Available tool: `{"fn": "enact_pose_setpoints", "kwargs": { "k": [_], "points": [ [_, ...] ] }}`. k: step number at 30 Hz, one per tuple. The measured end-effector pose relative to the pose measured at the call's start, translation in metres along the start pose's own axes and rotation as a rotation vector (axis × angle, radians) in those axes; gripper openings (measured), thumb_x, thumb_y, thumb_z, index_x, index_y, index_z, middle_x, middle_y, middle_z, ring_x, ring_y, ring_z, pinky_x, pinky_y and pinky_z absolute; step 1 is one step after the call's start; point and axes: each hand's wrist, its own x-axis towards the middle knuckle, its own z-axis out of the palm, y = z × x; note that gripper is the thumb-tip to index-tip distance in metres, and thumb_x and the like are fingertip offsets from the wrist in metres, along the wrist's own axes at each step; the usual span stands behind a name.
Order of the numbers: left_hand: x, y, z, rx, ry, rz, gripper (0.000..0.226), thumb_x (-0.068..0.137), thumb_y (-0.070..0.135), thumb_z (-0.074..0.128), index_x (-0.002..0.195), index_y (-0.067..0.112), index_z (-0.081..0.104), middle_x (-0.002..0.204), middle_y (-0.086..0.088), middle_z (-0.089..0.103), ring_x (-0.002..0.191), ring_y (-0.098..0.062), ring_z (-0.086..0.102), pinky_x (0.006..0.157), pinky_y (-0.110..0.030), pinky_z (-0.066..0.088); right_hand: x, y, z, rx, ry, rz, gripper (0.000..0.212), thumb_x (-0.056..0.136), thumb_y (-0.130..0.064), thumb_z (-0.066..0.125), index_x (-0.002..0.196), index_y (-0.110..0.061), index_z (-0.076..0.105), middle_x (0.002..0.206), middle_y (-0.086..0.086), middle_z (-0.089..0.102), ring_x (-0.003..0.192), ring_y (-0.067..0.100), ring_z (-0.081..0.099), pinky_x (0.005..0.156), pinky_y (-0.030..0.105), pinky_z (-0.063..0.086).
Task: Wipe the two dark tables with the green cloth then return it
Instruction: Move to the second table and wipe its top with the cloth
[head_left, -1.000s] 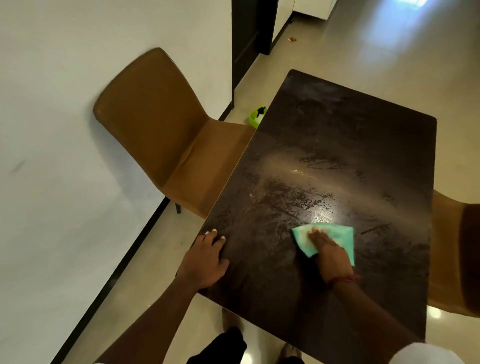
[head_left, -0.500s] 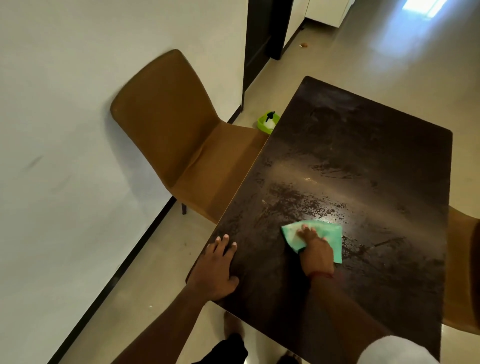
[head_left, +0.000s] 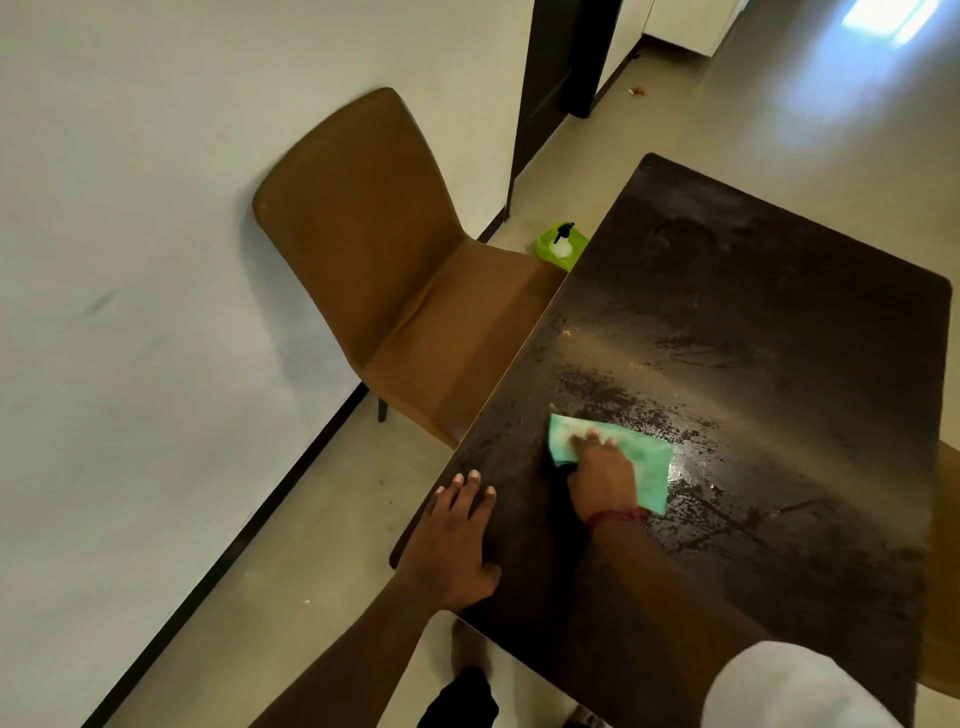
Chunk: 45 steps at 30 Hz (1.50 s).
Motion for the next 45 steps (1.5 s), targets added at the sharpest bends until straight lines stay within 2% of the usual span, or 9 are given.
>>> {"fn": "enact_pose_setpoints", "kwargs": {
  "k": [6,12,20,24,27,34,40,42,45],
  "points": [
    [-0.001,-0.004,-0.003,-0.012,0.053,0.042,0.086,0.082,0.051,0.052,0.154,0.019,0.018,0.161,-0.008,0.014,0.149,-0.030,0.004,0.120,-0.040,0.004,-0.008,-0.037,0.019,-0.163,-0.193,-0.559,0.051,0.094,-0.007,0.038,0.144,-0.013,0.030,0.154,0.012,0.020,0.140,0.034,0.021,0.110,0.048,0.025],
    [0.000,0.000,0.000,0.014,0.028,0.002,0.092,0.085,0.054,0.050,0.155,0.020,0.002,0.164,-0.009,-0.005,0.150,-0.030,-0.006,0.119,-0.042,-0.003,0.028,-0.010,-0.010,-0.111,0.025,-0.009,0.037,0.090,-0.007,0.043,0.126,-0.010,0.051,0.128,0.017,0.055,0.114,0.032,0.052,0.093,0.039,0.042],
    [0.003,0.000,-0.003,0.030,0.074,0.045,0.078,0.084,0.056,0.039,0.152,0.023,0.023,0.155,-0.008,0.030,0.143,-0.032,0.021,0.121,-0.048,0.013,0.006,-0.075,0.023,-0.165,-0.246,-0.586,0.049,0.096,-0.007,0.035,0.143,-0.015,0.031,0.154,0.012,0.021,0.141,0.032,0.019,0.111,0.043,0.024],
    [0.002,0.001,0.001,-0.034,0.065,-0.009,0.085,0.088,0.054,0.042,0.155,0.021,0.002,0.164,-0.008,-0.003,0.150,-0.029,-0.007,0.120,-0.043,-0.003,0.050,-0.021,-0.007,-0.166,-0.117,-0.310,0.047,0.091,-0.009,0.043,0.138,-0.018,0.042,0.150,0.010,0.033,0.135,0.026,0.035,0.110,0.039,0.029],
    [0.003,0.002,0.004,-0.070,0.059,-0.025,0.086,0.088,0.056,0.043,0.155,0.023,0.001,0.164,-0.006,-0.006,0.150,-0.027,-0.010,0.119,-0.042,-0.005,0.061,-0.031,-0.009,-0.125,-0.032,-0.061,0.037,0.089,-0.008,0.046,0.124,-0.013,0.055,0.131,0.016,0.054,0.117,0.033,0.051,0.097,0.038,0.041],
    [0.008,-0.002,0.006,-0.094,0.052,-0.037,0.086,0.085,0.061,0.040,0.155,0.024,0.006,0.164,-0.004,-0.002,0.150,-0.027,-0.006,0.122,-0.043,0.000,0.046,-0.067,0.011,-0.288,-0.165,-0.519,0.049,0.095,-0.006,0.036,0.143,-0.005,0.026,0.151,0.024,0.021,0.136,0.045,0.023,0.109,0.052,0.030],
    [0.006,0.000,0.004,-0.130,0.035,-0.052,0.086,0.087,0.061,0.039,0.155,0.027,-0.001,0.164,0.001,-0.010,0.149,-0.023,-0.014,0.121,-0.041,-0.006,0.105,0.007,-0.038,-0.242,0.027,-0.042,0.030,0.090,-0.012,0.047,0.117,-0.014,0.061,0.119,0.016,0.061,0.105,0.033,0.059,0.092,0.040,0.047],
    [0.007,0.003,0.004,-0.141,0.025,-0.060,0.085,0.087,0.063,0.037,0.154,0.029,-0.002,0.163,0.002,-0.011,0.149,-0.022,-0.015,0.121,-0.040,-0.007,0.100,-0.013,-0.033,-0.261,0.040,-0.084,0.025,0.090,-0.011,0.046,0.108,-0.010,0.062,0.110,0.016,0.064,0.100,0.032,0.060,0.088,0.041,0.048],
    [0.008,0.007,0.002,-0.135,0.014,-0.083,0.085,0.087,0.065,0.036,0.154,0.030,-0.003,0.163,0.001,-0.011,0.149,-0.023,-0.015,0.122,-0.042,-0.004,0.066,-0.048,0.001,-0.261,-0.070,-0.309,0.041,0.092,-0.005,0.039,0.132,-0.003,0.041,0.138,0.026,0.041,0.124,0.043,0.041,0.103,0.047,0.034]
  ]
}}
